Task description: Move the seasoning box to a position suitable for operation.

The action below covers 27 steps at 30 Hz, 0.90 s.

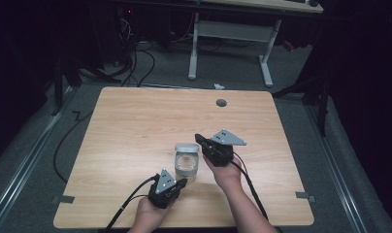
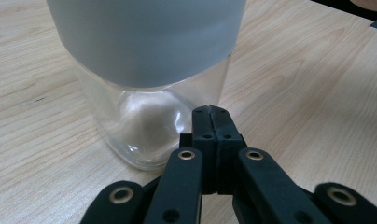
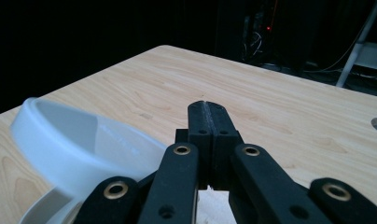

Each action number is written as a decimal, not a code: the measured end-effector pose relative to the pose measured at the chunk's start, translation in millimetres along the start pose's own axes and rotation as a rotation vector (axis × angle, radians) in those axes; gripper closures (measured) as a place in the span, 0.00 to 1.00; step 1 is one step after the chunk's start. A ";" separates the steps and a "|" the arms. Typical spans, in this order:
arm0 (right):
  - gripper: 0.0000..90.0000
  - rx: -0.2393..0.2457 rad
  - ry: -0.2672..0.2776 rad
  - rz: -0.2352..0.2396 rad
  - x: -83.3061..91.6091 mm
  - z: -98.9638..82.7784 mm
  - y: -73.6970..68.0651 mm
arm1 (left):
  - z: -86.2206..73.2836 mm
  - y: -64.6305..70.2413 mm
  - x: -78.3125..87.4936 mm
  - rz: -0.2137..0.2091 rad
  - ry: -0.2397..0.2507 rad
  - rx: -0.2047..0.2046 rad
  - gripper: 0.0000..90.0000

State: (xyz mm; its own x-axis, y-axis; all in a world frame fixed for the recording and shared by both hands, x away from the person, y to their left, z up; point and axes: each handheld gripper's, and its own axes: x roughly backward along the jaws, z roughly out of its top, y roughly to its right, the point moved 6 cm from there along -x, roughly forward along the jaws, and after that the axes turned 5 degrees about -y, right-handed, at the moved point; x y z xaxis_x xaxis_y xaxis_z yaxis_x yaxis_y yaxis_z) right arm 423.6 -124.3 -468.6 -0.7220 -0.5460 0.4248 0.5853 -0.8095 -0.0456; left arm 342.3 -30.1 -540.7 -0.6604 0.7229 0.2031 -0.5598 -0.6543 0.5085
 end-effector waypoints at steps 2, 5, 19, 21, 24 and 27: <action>1.00 0.001 -0.001 0.005 2.3 -3.0 -1.9 | 0.0 0.1 -0.1 0.000 0.000 0.001 1.00; 1.00 0.001 -0.002 0.006 4.8 -5.9 -3.7 | -0.1 0.3 -0.1 0.000 0.001 0.001 1.00; 1.00 0.016 0.004 0.041 18.5 -19.6 -21.1 | -0.1 0.5 0.0 0.000 -0.001 0.003 1.00; 1.00 0.015 0.006 0.039 19.8 -21.0 -22.3 | 0.0 0.3 0.0 0.000 -0.001 0.002 1.00; 1.00 0.014 0.016 0.037 23.8 -20.8 -21.5 | 1.7 0.0 2.0 -0.007 0.003 0.015 1.00; 0.99 0.012 0.019 0.035 26.4 -20.6 -19.8 | 3.5 1.2 5.5 -0.016 0.004 0.020 0.99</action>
State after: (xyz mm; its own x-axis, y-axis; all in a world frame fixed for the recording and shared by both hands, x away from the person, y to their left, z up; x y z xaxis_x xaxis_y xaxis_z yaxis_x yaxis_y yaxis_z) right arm 385.4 -127.1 -475.1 -0.7078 -0.5778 0.4064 0.6146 -0.7873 -0.0489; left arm 339.7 -26.2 -536.1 -0.6535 0.7322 0.1917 -0.5600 -0.6381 0.5284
